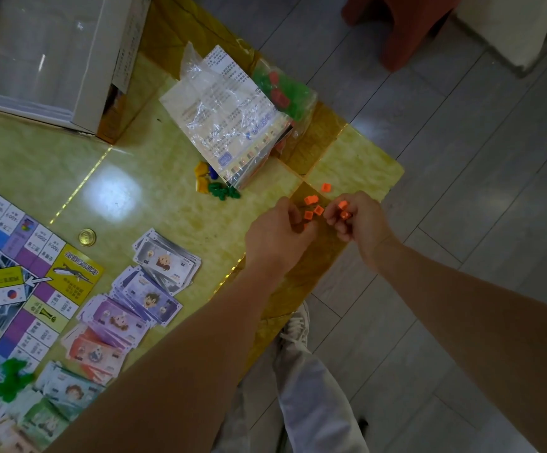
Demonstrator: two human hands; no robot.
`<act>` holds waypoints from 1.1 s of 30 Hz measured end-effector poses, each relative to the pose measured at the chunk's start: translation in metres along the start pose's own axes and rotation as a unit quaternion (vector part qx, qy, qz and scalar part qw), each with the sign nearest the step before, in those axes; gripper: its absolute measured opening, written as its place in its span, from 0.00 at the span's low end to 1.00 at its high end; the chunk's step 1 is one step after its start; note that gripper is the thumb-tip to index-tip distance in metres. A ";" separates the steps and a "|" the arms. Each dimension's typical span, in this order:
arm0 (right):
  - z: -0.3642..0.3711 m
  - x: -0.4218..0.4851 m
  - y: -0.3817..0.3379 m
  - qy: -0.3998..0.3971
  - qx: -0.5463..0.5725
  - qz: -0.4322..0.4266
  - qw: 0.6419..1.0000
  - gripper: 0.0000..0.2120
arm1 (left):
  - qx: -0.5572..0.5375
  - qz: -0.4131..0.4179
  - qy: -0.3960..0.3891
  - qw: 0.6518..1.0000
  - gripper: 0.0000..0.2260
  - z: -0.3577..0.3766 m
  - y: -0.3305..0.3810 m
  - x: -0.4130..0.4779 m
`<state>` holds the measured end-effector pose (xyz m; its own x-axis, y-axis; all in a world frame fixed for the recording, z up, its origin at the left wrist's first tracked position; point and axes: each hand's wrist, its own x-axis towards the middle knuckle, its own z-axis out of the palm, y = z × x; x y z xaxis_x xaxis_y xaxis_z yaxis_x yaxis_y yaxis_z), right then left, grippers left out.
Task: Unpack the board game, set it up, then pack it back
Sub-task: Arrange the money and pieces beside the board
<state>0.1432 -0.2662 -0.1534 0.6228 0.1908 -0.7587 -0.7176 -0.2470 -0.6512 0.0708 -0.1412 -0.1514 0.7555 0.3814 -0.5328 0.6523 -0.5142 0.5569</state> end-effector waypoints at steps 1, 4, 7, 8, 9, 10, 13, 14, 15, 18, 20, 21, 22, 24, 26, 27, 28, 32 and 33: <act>0.000 0.000 -0.001 -0.008 0.007 0.003 1.000 0.13 | 0.036 0.007 0.003 0.999 0.15 0.002 0.001 -0.001; -0.004 -0.001 -0.003 -0.011 -0.002 -0.002 1.000 0.13 | 0.109 0.014 0.019 0.994 0.17 0.009 0.004 0.001; -0.005 0.002 -0.004 0.017 -0.067 -0.033 0.997 0.14 | 0.133 0.026 0.018 0.991 0.11 0.008 0.002 0.005; -0.005 0.004 -0.002 0.024 -0.095 -0.047 0.994 0.14 | 0.127 0.031 0.016 0.991 0.09 0.006 0.000 0.006; -0.004 0.006 0.000 0.031 -0.129 -0.059 0.989 0.15 | 0.112 0.034 0.017 0.993 0.08 0.004 -0.002 0.005; -0.003 0.007 0.002 0.039 -0.163 -0.073 0.983 0.15 | 0.086 0.031 0.019 0.996 0.07 0.003 -0.004 0.004; 0.005 0.004 0.007 0.066 -0.265 -0.118 0.955 0.14 | -0.093 -0.029 0.032 0.995 0.09 -0.003 -0.011 0.005; 0.007 0.001 0.008 0.079 -0.297 -0.137 0.942 0.11 | -0.159 -0.050 0.034 0.985 0.12 -0.005 -0.013 0.006; 0.009 -0.001 0.009 0.090 -0.328 -0.150 0.928 0.06 | -0.206 -0.065 0.036 0.976 0.14 -0.007 -0.013 0.006; 0.013 -0.005 0.010 0.101 -0.420 -0.151 0.889 0.08 | -0.234 -0.078 0.049 0.968 0.17 -0.010 -0.009 0.006; 0.014 -0.003 0.013 0.103 -0.449 -0.156 0.874 0.08 | -0.195 -0.081 0.062 0.975 0.15 -0.008 -0.006 0.007; 0.014 -0.003 0.014 0.103 -0.456 -0.162 0.869 0.07 | -0.166 -0.075 0.071 0.981 0.14 -0.006 -0.005 0.008; 0.013 -0.002 0.015 0.102 -0.457 -0.172 0.867 0.06 | -0.130 -0.066 0.079 0.986 0.14 -0.005 -0.003 0.008; 0.011 -0.003 0.018 0.082 -0.435 -0.185 0.877 0.04 | -0.042 -0.037 0.092 0.994 0.13 -0.003 0.002 0.006; 0.008 -0.001 0.019 0.068 -0.344 -0.173 0.920 0.02 | 0.034 -0.010 0.098 0.995 0.11 -0.002 0.007 0.004; 0.007 0.000 0.017 0.064 -0.276 -0.158 0.946 0.04 | 0.061 0.000 0.096 0.993 0.10 -0.001 0.009 0.003; 0.005 0.000 0.014 0.063 -0.205 -0.142 0.966 0.07 | 0.077 0.012 0.093 0.993 0.09 0.000 0.010 0.002; -0.002 0.003 -0.003 0.037 -0.045 -0.060 0.997 0.14 | 0.125 0.022 0.067 0.990 0.13 0.009 0.014 0.002; -0.004 0.003 -0.007 0.023 -0.028 -0.046 0.998 0.14 | 0.147 0.023 0.057 0.987 0.15 0.011 0.015 0.004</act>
<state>0.1512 -0.2677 -0.1510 0.6998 0.1710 -0.6936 -0.6392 -0.2835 -0.7148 0.0831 -0.1554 -0.1521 0.7971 0.4269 -0.4271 0.5831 -0.7281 0.3603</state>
